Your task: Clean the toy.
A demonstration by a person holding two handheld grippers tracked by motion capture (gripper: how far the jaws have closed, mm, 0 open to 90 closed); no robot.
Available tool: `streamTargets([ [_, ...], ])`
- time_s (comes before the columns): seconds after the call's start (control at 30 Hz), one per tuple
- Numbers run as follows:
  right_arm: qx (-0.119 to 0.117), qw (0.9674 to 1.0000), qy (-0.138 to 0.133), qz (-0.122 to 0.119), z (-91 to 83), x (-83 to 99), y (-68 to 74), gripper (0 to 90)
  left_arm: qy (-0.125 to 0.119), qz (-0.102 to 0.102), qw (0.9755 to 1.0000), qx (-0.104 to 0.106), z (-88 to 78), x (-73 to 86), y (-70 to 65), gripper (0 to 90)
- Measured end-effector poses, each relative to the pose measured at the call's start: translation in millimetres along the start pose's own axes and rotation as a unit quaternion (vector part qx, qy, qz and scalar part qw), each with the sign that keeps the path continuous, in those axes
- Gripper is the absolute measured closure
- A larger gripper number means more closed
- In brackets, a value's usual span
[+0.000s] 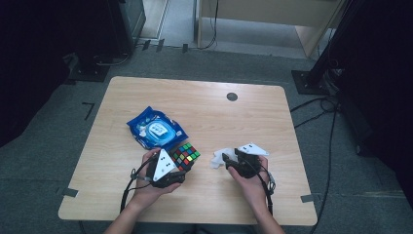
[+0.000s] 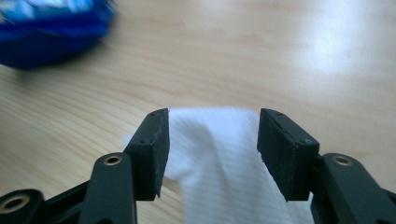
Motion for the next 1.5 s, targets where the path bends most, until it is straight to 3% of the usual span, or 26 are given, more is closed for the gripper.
streamTargets([
  [0.13, 0.018, 0.9996, 0.020, 0.007, 10.4, 10.1, -11.1, 50.8, 0.002, -0.001, 1.0000, 0.003, 0.8, 0.6, -1.8, 34.2],
  [0.27, 0.019, 0.9993, 0.030, 0.008, 12.7, 13.9, -13.2, 60.9, 0.000, -0.002, 1.0000, 0.007, 0.6, 0.1, -2.9, 34.2],
  [0.37, 0.032, 0.9990, 0.029, -0.007, 13.5, 15.7, -12.6, 67.2, -0.001, -0.004, 0.9999, 0.010, 0.4, -0.2, -3.3, 34.2],
  [0.43, 0.037, 0.9987, 0.032, -0.016, 13.1, 16.1, -12.8, 76.2, -0.002, -0.005, 0.9999, 0.011, 0.3, -0.3, -3.7, 34.2],
  [0.5, 0.022, 0.9991, 0.033, -0.014, 13.1, 16.0, -12.5, 87.2, -0.001, -0.006, 0.9999, 0.012, 0.4, -0.4, -4.3, 34.2],
  [0.57, 0.005, 0.9996, 0.028, -0.003, 11.3, 14.3, -11.6, 88.7, -0.002, -0.007, 0.9999, 0.014, 0.6, -0.6, -5.2, 34.2],
  [0.73, -0.029, 0.9987, -0.039, -0.018, -11.2, -6.3, 7.9, 88.8, -0.001, -0.003, 0.9998, 0.019, 1.9, -0.2, -8.0, 34.2],
  [0.8, -0.064, 0.9951, -0.073, -0.019, -24.9, -16.9, 22.5, 88.8, 0.000, -0.002, 0.9997, 0.023, 2.6, 0.2, -10.2, 34.2],
  [0.87, -0.102, 0.9894, -0.101, -0.022, -39.4, -26.5, 39.5, 88.7, -0.001, 0.001, 0.9996, 0.027, 3.1, 0.0, -13.1, 34.2],
  [1.0, -0.169, 0.9737, -0.143, -0.055, -63.4, -40.5, 77.5, 88.6, -0.004, 0.003, 0.9993, 0.036, 3.7, -1.5, -19.3, 34.2],
  [1.1, -0.207, 0.9621, -0.155, -0.087, -74.3, -43.5, 104.4, 88.3, -0.005, 0.010, 0.9990, 0.044, 3.6, -2.9, -25.3, 34.2],
  [1.2, -0.221, 0.9575, -0.154, -0.104, -75.5, -42.0, 120.1, 87.9, -0.015, 0.013, 0.9982, 0.056, 2.3, -6.4, -33.6, 34.2],
  [1.3, -0.218, 0.9597, -0.148, -0.098, -69.4, -39.0, 119.4, 87.7, -0.023, 0.023, 0.9971, 0.068, 0.0, -9.2, -40.1, 34.2],
  [1.5, -0.193, 0.9676, -0.147, -0.068, -56.8, -33.8, 98.9, 86.8, -0.026, 0.017, 0.9966, 0.076, -1.9, -11.1, -40.8, 34.3],
])
Point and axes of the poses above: each handheld gripper's, and its own axes: z roughly forward along the jaws, x roughly out of its underside, y roughly to its left, the point moved 6 cm from there along z, roughly forward along the jaws, and after that the axes turned 3 degrees about -x, right-handed, at the moved point
